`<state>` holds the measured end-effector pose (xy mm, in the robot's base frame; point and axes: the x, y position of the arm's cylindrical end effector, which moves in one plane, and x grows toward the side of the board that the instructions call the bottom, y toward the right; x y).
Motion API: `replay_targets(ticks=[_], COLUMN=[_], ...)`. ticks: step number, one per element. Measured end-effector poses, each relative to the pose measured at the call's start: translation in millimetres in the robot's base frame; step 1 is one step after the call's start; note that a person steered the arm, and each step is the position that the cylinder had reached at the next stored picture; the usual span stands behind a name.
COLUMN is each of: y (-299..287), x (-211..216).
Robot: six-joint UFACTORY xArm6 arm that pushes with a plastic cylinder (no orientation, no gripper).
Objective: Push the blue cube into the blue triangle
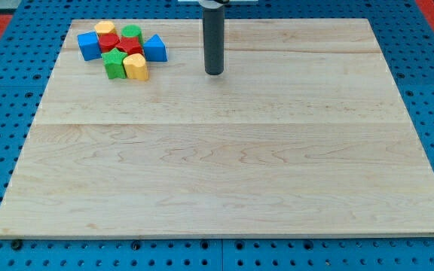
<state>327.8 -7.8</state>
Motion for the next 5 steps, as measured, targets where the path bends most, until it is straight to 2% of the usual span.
replay_targets(ticks=[3,4,5], y=[8.1,8.1,-32.0], x=[8.5,51.2,85.1])
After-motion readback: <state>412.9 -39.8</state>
